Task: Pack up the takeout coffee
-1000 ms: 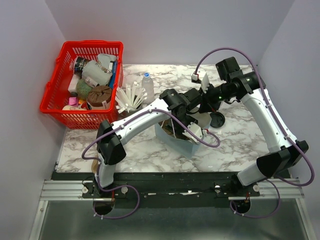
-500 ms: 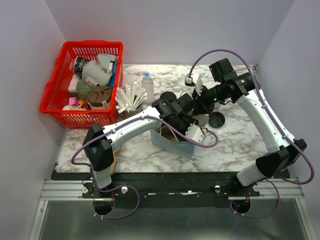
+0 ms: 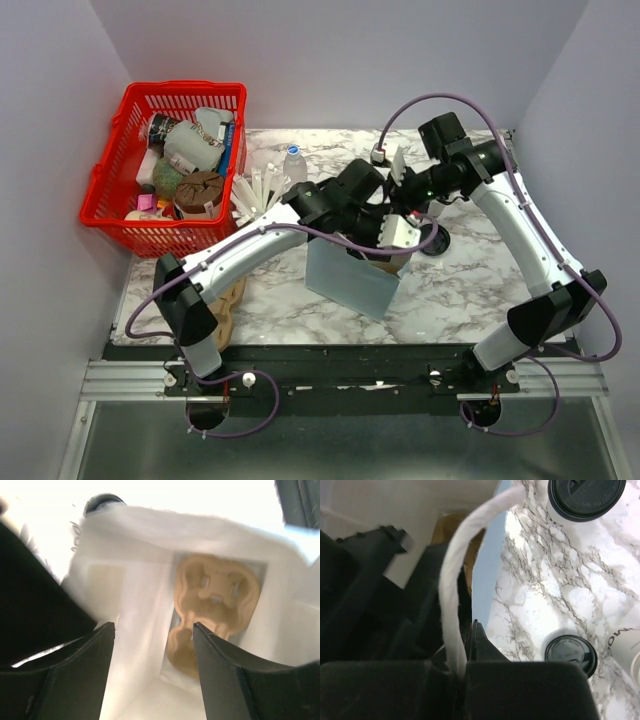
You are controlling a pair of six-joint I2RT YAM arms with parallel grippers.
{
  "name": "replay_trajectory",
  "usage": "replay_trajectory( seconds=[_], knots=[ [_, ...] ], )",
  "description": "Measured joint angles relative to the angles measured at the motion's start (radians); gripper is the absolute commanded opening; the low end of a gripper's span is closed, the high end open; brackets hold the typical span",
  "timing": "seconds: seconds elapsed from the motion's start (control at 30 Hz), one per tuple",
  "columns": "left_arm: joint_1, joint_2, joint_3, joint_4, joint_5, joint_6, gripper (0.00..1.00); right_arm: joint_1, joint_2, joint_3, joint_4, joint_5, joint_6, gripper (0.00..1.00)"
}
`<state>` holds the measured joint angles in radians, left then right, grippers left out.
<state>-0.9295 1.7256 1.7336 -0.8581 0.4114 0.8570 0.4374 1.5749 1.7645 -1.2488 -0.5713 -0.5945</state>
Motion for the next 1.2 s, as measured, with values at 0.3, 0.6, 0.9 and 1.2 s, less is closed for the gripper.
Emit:
replay_trajectory(
  seconds=[0.3, 0.6, 0.9, 1.2],
  knots=[
    [0.114, -0.177, 0.000, 0.211, 0.121, -0.336, 0.80, -0.010, 0.025, 0.087, -0.031, 0.000, -0.008, 0.00],
    [0.274, -0.514, -0.251, 0.487, 0.042, -0.554, 0.85, 0.063, -0.055, 0.044, -0.022, 0.102, -0.045, 0.00],
    [0.302, -0.678, -0.588, 0.575, -0.170, -0.624, 0.86, 0.356, -0.402, -0.323, 0.138, 0.312, -0.061, 0.00],
    [0.304, -0.685, -0.598, 0.575, -0.195, -0.647, 0.86, 0.421, -0.480, -0.389, 0.262, 0.410, -0.055, 0.00]
  ],
)
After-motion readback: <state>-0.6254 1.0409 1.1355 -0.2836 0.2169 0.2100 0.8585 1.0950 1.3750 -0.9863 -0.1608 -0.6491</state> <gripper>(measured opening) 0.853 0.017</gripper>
